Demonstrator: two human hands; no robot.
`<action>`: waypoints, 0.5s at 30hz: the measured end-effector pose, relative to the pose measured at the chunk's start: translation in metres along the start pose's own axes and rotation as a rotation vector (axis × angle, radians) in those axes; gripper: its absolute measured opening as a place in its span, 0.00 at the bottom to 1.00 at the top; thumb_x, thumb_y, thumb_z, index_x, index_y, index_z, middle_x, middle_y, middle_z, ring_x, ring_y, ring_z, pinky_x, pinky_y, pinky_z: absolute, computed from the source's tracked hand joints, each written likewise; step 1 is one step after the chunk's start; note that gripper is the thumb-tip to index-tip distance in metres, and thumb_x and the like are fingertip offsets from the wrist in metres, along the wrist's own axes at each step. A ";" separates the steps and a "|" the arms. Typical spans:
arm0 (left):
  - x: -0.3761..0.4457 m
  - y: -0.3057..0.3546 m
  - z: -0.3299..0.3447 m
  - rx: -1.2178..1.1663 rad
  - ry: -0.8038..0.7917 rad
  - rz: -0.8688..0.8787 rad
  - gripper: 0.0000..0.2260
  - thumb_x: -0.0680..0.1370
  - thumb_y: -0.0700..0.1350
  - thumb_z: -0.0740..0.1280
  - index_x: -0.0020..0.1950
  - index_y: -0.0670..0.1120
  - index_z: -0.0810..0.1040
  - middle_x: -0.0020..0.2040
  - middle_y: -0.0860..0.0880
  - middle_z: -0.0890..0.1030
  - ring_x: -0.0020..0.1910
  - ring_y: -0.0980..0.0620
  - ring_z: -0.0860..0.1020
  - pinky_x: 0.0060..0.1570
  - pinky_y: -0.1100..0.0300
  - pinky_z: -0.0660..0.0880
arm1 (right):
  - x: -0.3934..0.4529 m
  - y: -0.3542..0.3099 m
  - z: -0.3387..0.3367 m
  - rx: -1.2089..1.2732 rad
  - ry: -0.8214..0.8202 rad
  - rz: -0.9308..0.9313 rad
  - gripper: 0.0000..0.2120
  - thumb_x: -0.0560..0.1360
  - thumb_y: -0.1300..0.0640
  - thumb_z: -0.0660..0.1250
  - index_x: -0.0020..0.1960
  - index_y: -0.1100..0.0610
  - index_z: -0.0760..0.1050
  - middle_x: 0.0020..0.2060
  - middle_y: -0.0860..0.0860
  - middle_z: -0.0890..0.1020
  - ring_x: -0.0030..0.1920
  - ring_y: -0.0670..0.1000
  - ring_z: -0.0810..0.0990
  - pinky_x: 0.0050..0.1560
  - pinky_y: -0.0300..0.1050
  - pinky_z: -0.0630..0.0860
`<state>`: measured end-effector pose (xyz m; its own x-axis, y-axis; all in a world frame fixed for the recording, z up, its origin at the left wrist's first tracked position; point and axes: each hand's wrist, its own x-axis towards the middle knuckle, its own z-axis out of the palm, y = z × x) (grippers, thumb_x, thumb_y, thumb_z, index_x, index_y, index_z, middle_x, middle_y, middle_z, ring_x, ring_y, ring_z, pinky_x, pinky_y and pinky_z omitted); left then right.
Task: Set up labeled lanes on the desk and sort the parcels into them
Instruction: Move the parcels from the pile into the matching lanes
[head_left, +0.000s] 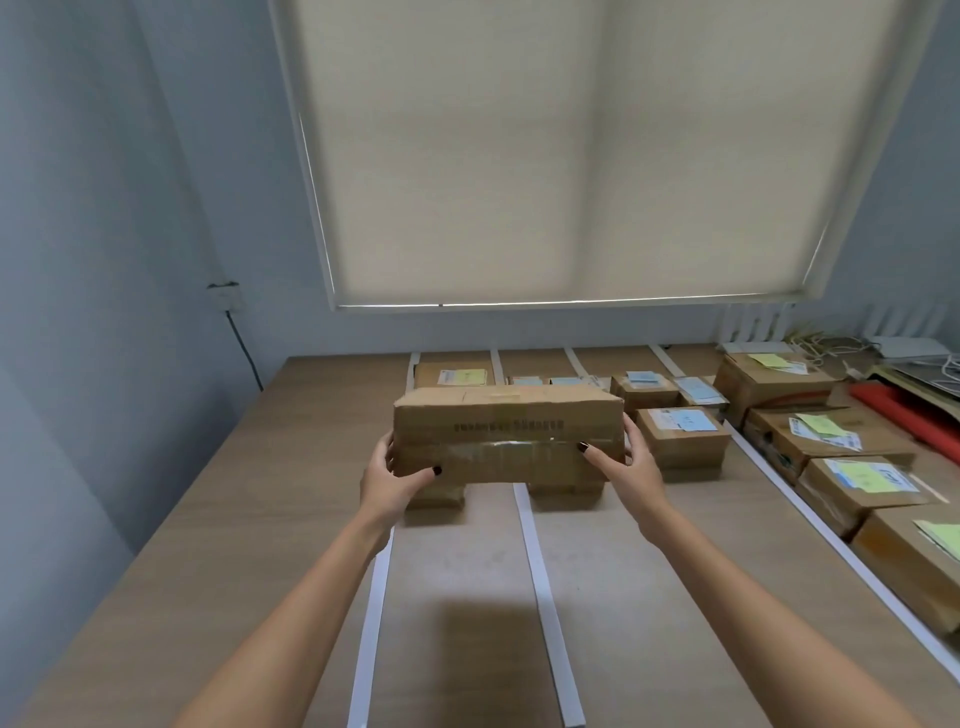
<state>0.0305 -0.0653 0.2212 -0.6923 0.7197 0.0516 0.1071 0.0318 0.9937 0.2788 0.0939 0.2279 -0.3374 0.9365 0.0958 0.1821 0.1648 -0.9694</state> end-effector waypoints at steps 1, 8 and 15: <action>0.001 0.002 -0.001 0.005 0.011 0.021 0.35 0.68 0.35 0.75 0.71 0.46 0.65 0.61 0.48 0.76 0.60 0.50 0.75 0.57 0.59 0.73 | 0.001 -0.001 0.000 -0.009 0.001 -0.004 0.39 0.71 0.47 0.71 0.75 0.46 0.54 0.73 0.50 0.63 0.71 0.54 0.62 0.62 0.47 0.65; 0.002 0.007 -0.005 -0.001 0.065 0.050 0.38 0.66 0.37 0.77 0.72 0.49 0.64 0.60 0.52 0.73 0.59 0.49 0.73 0.52 0.54 0.78 | 0.000 -0.009 -0.001 -0.006 0.023 0.003 0.43 0.67 0.50 0.75 0.74 0.50 0.56 0.69 0.54 0.66 0.65 0.53 0.68 0.57 0.49 0.72; -0.002 -0.003 -0.014 0.058 0.097 0.057 0.38 0.65 0.41 0.78 0.70 0.50 0.65 0.65 0.49 0.73 0.60 0.50 0.73 0.57 0.52 0.75 | -0.006 -0.001 -0.001 -0.007 0.057 0.072 0.32 0.68 0.56 0.75 0.69 0.54 0.66 0.64 0.53 0.73 0.60 0.53 0.73 0.54 0.52 0.77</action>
<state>0.0220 -0.0763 0.2196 -0.7494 0.6511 0.1202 0.1876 0.0348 0.9816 0.2816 0.0886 0.2289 -0.2698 0.9621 0.0391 0.2108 0.0986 -0.9725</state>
